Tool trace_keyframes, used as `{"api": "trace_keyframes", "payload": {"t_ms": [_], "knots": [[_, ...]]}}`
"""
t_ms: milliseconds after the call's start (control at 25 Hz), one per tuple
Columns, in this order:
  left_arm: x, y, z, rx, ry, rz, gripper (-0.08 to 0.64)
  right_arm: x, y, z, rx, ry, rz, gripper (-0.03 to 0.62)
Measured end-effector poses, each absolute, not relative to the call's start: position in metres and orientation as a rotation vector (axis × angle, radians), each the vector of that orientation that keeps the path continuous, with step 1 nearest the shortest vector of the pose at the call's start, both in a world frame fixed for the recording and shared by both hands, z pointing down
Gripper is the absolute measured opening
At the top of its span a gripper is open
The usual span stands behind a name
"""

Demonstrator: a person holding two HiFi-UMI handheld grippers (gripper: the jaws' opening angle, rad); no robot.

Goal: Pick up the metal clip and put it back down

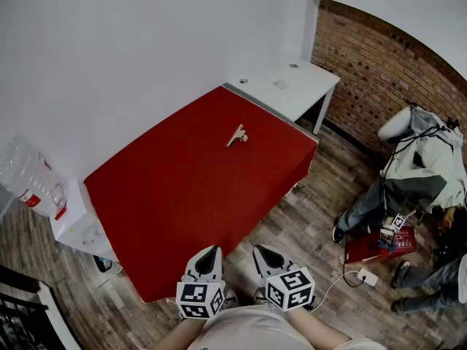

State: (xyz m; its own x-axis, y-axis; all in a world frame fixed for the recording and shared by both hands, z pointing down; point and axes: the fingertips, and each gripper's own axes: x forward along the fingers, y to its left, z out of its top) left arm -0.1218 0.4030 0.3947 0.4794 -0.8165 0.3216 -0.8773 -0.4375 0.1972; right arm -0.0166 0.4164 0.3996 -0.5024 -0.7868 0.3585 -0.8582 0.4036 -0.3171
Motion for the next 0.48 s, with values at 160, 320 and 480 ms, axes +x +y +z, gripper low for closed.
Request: {"api": "trace_keyframes", "payload": {"t_ms": [160,320,480], "knots": [[-0.131,0.397,0.392,2.402,-1.428,0.233,0.005,-0.022,0.412,0.401,1.493,-2.49,0.701,0.006],[-0.145,0.392,0.388,2.417,-1.419,0.227,0.005,-0.03,0.411,0.398,1.526,-2.481,0.707,0.006],[-0.158,0.387,0.386,2.437,-1.393,0.213,0.005,-0.043,0.408,0.396,1.562,-2.475,0.703,0.006]]}}
